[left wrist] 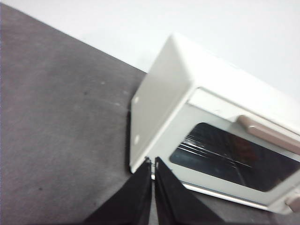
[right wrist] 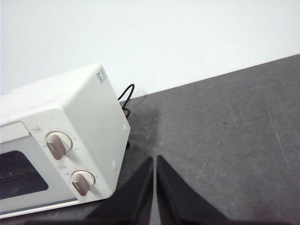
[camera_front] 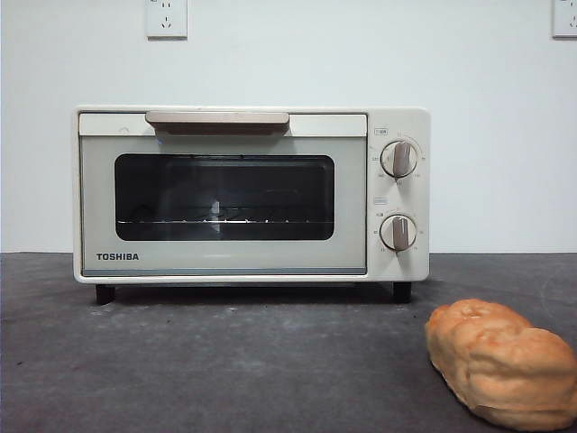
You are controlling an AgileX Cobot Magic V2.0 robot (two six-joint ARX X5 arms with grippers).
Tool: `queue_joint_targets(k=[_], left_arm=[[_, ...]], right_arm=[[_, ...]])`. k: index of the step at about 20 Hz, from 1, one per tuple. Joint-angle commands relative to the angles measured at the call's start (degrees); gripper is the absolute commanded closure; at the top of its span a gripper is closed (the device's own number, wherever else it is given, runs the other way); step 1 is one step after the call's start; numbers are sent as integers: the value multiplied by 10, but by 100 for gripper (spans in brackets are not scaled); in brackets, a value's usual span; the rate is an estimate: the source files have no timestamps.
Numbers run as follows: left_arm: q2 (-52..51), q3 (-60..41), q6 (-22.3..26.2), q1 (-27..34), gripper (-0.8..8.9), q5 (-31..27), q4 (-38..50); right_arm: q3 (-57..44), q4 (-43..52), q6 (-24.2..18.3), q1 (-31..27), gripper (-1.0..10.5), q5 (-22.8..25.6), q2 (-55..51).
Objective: The left arm flap open the oven, the right arm pick bread and place it into oven, the left arm flap close the oven
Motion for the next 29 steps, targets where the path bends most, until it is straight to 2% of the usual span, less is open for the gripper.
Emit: queue_joint_targets(k=[1, 7, 18, 24, 29], left_arm=[[38, 52, 34, 1, 797, 13, -20], [126, 151, 104, 1, 797, 54, -96], [242, 255, 220, -1, 797, 154, -259], [253, 272, 240, -19, 797, 164, -296], [253, 272, 245, -26, 797, 164, -311]], right_arm=[[51, -16, 0, 0, 941, 0, 31], [162, -105, -53, 0, 941, -17, 115], [327, -303, -166, 6, 941, -110, 270], [343, -395, -196, 28, 941, -122, 302], [343, -422, -207, 41, 941, -120, 304]])
